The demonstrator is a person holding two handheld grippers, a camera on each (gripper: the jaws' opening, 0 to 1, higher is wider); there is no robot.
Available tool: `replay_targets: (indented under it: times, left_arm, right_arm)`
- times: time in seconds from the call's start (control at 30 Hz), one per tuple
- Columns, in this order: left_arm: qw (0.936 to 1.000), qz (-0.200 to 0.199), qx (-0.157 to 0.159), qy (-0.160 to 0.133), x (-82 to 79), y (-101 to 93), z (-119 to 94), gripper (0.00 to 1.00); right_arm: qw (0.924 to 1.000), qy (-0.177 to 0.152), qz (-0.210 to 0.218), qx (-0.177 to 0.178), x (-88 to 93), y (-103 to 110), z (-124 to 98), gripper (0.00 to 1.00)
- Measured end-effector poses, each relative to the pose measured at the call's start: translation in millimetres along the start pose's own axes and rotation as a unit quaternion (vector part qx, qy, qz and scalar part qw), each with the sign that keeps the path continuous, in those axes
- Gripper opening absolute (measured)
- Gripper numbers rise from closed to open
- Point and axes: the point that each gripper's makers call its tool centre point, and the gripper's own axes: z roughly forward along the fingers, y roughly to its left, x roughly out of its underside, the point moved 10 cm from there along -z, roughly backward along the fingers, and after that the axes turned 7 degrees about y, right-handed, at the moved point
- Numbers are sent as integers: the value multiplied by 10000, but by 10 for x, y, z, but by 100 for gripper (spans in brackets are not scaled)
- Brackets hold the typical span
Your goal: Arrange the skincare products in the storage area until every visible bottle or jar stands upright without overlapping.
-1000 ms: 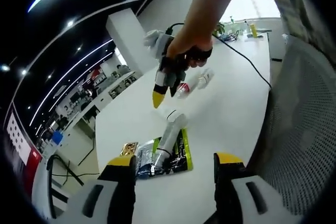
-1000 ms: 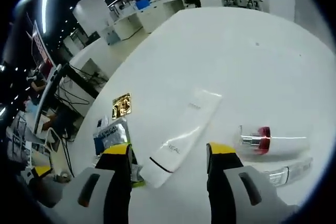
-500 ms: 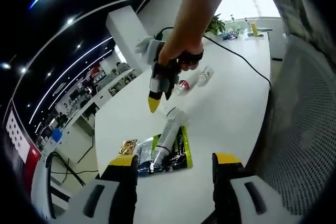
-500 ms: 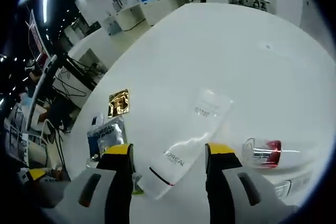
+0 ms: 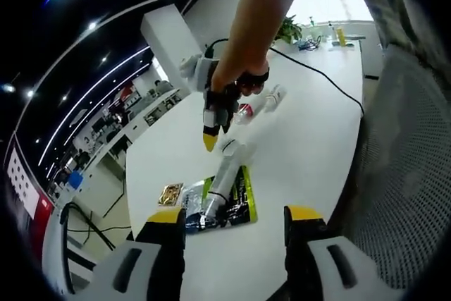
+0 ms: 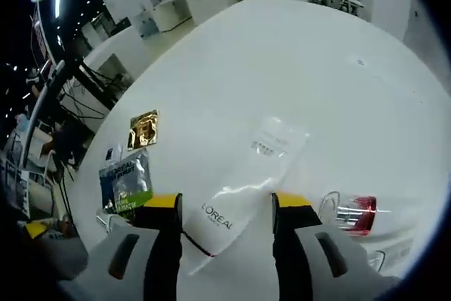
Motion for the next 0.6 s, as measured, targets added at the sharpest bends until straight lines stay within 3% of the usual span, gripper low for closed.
replay_targets:
  times: [0.33,0.5,0.6]
  left_arm:
    - [9999,26,84,96,13,-9,13,55]
    - [9998,7,111,134,21,-13,18,54]
    - [9998,-5,122,141,24,-13,22,54]
  right_arm:
    - [9988,185,-405,193,-28,-27,114,44]
    - [9891,477,-1357,326,-86,-34,153,40]
    - [9840,628,-1626,376,-127,-22,176,39]
